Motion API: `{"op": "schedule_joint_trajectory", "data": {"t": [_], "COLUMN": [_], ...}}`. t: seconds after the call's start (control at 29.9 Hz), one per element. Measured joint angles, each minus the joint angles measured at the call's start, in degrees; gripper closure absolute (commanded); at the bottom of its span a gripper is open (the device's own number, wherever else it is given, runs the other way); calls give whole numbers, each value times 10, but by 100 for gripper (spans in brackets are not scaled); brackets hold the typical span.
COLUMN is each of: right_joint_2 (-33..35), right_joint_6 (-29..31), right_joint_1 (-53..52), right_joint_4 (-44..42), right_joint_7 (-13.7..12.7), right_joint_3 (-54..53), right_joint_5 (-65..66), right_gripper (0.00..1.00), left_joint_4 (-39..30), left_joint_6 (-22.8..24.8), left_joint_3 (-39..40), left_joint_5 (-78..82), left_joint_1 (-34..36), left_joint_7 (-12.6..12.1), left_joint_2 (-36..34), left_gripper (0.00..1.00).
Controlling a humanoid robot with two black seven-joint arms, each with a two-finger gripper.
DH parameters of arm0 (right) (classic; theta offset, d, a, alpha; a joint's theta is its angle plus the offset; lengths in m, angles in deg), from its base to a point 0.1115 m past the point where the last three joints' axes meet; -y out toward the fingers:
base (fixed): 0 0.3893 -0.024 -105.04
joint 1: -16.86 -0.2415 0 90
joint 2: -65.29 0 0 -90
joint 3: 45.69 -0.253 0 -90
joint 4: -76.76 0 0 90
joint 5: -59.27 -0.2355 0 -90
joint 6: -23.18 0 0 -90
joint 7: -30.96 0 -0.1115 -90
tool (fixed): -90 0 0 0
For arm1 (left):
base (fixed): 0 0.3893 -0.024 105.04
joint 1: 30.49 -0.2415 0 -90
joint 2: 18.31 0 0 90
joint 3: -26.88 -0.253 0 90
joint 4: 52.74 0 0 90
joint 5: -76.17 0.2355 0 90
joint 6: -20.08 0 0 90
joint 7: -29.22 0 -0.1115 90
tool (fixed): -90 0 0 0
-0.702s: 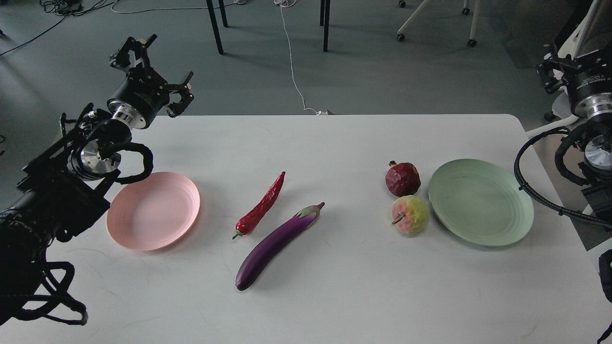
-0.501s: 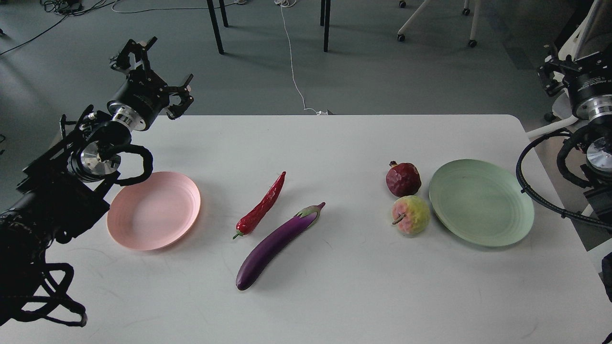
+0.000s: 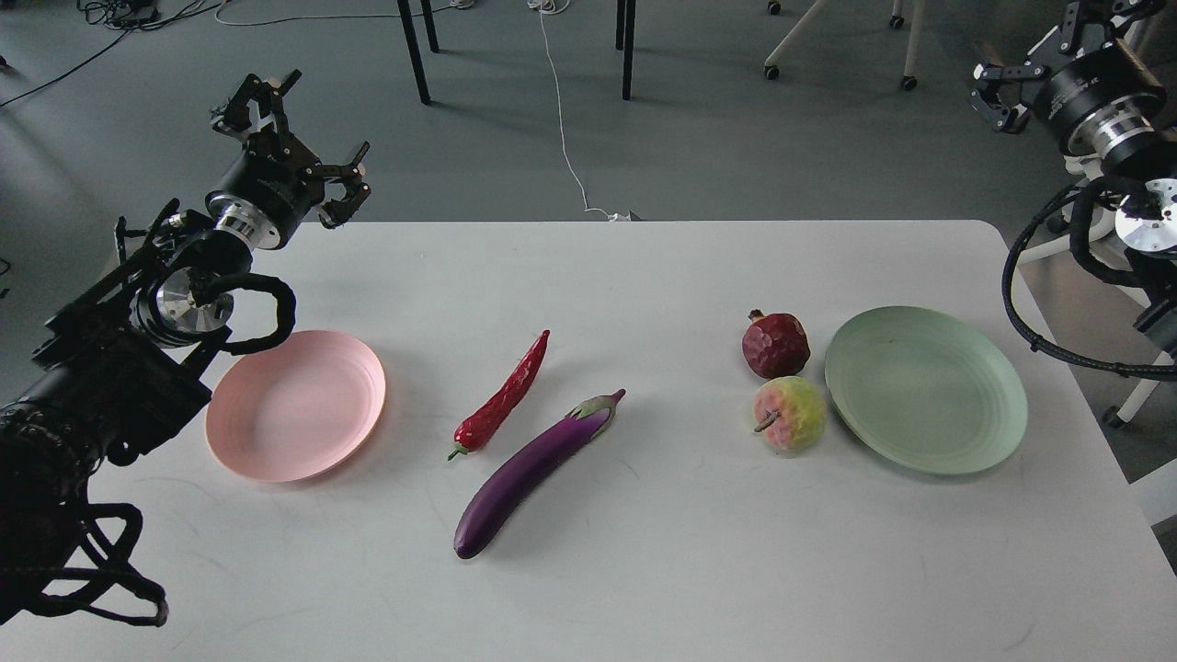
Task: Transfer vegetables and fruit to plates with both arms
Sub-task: 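Move the right gripper forward toward the dark red pomegranate, then grasp the pomegranate with the right gripper and lift it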
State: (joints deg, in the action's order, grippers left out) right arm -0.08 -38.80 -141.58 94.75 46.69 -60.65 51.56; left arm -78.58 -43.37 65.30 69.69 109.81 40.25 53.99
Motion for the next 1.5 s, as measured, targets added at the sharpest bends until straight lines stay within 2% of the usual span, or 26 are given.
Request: {"op": "schedule_joint_trajectory", "data": {"t": [0.13, 0.4, 0.77, 0.94, 1.27, 1.37, 1.5], "right_joint_2": [-28, -94, -201, -201, -176, -169, -160], "right_joint_6": [0, 0, 0, 0, 0, 0, 0], "right_joint_1": [-80, -170, -186, -140, -87, -76, -73], "right_joint_4": [15, 119, 113, 103, 101, 102, 107], "right_joint_7": [-2, -3, 2, 3, 5, 6, 16], "right_joint_3": [121, 296, 566, 608, 605, 604, 603], "right_joint_5": [74, 303, 498, 543, 547, 547, 544], "right_gripper": [1, 1, 1, 3, 6, 13, 41], "left_joint_4": [0, 0, -6, -6, -6, -6, -6], "left_joint_6": [0, 4, 15, 15, 15, 15, 15], "left_joint_3": [0, 6, 8, 9, 6, 4, 3], "left_joint_5": [0, -2, -3, -3, -2, -2, 0], "left_joint_1": [0, 5, 4, 4, 3, 3, 3], "left_joint_7": [0, 0, -1, -1, 0, 0, 0], "left_joint_2": [2, 1, -31, -38, -33, -35, -37], "left_gripper": [2, 2, 2, 2, 2, 2, 2]}}
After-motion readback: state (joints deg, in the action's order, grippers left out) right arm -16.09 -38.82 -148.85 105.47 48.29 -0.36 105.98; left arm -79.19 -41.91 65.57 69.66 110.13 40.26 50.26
